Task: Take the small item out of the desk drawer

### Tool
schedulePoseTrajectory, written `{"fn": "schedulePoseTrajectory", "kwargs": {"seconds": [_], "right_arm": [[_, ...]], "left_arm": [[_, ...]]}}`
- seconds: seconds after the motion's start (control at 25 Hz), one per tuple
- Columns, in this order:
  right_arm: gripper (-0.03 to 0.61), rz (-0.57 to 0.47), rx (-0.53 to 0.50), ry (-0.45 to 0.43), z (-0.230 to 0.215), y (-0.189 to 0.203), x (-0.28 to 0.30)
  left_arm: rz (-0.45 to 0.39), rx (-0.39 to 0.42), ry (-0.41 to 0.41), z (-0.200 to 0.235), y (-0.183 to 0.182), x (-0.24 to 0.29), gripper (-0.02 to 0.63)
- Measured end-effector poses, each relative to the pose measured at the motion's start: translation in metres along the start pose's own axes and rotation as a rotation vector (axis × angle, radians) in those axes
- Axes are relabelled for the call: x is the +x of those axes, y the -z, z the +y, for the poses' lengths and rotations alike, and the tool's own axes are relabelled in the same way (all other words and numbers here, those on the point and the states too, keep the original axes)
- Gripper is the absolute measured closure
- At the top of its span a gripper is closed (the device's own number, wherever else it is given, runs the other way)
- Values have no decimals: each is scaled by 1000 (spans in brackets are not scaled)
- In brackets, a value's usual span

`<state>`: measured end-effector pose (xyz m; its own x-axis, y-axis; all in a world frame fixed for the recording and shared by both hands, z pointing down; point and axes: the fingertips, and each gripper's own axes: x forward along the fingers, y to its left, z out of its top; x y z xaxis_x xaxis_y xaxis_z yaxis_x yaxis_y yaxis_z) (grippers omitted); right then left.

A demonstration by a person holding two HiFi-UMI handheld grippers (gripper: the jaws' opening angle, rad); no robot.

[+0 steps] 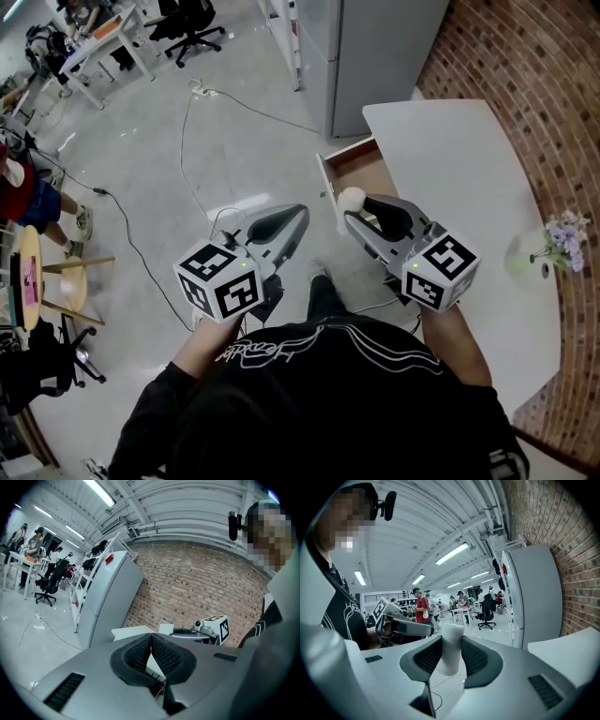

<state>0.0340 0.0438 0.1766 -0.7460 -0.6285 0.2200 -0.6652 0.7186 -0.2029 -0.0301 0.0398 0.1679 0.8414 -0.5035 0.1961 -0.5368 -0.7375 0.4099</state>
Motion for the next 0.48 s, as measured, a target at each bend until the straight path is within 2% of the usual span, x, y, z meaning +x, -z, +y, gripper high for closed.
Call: {"fn": "schedulePoseTrajectory", "kwargs": {"seconds": [0.48], "right_arm": [[436, -2, 2, 35, -13, 7, -8]], "left_arm": [[8, 2, 16, -2, 6, 16, 592]]}}
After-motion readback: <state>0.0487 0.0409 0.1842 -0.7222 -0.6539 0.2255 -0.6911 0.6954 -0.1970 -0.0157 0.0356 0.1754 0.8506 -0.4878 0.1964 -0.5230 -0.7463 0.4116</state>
